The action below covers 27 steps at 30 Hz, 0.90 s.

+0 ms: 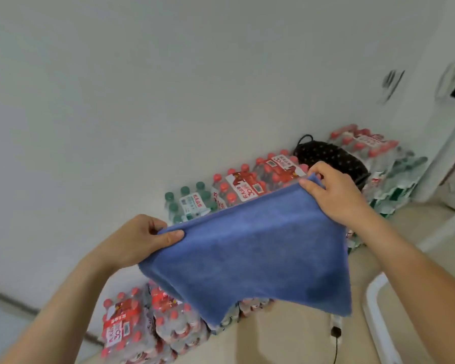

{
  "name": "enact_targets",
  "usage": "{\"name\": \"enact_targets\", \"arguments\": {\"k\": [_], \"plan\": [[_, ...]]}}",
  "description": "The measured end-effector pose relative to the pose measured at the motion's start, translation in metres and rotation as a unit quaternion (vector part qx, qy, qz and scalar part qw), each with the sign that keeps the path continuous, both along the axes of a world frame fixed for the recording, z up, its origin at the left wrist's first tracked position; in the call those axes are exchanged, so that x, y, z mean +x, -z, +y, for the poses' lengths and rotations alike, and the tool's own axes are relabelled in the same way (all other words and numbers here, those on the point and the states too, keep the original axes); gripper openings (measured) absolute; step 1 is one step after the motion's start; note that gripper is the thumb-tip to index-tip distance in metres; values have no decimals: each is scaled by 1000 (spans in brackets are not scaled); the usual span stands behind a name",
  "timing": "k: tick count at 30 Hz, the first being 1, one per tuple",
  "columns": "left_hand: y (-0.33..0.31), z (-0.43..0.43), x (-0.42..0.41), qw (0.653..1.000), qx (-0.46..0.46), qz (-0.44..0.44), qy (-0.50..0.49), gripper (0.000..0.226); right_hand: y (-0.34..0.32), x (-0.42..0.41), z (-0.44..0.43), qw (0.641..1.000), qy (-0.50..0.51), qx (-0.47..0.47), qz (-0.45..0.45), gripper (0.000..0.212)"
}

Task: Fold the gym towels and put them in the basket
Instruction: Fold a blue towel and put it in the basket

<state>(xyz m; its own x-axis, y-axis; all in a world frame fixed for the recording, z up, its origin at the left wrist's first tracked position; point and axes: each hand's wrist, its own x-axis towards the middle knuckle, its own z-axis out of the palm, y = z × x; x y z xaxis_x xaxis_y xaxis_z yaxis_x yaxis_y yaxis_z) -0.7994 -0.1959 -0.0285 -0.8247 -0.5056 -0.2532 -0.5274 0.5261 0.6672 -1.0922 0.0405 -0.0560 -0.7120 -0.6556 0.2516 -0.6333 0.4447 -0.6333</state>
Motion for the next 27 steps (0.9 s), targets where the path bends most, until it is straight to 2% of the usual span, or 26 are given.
{"name": "enact_targets", "arguments": {"k": [3, 5, 6, 7, 10, 12, 15, 18, 27], "plan": [[-2, -21, -36, 973, 122, -129, 148, 34, 10, -48, -2, 999, 26, 24, 29, 16], [5, -45, -52, 953, 166, -192, 166, 31, 19, -80, -11, 997, 43, 45, 39, 17], [14, -62, -60, 956, 163, -194, 145, 34, 23, -97, -18, 996, 56, 49, 40, 17], [23, -78, -69, 967, 159, -170, 108, 35, 27, -115, -25, 996, 69, 49, 42, 17], [55, -123, -105, 987, 149, 0, -62, 44, 39, -165, -51, 992, 106, 52, 46, 18], [77, -146, -137, 982, 84, 67, -154, 35, 43, -192, -75, 990, 111, 74, 47, 19], [109, -172, -177, 969, -79, 39, -231, 23, 50, -225, -112, 989, 72, 116, 64, 19], [132, -186, -203, 954, -174, 4, -245, 22, 60, -255, -143, 986, 74, 131, 78, 18], [174, -191, -235, 921, -275, -51, -270, 24, 103, -308, -196, 981, 78, 163, 76, 18]]}}
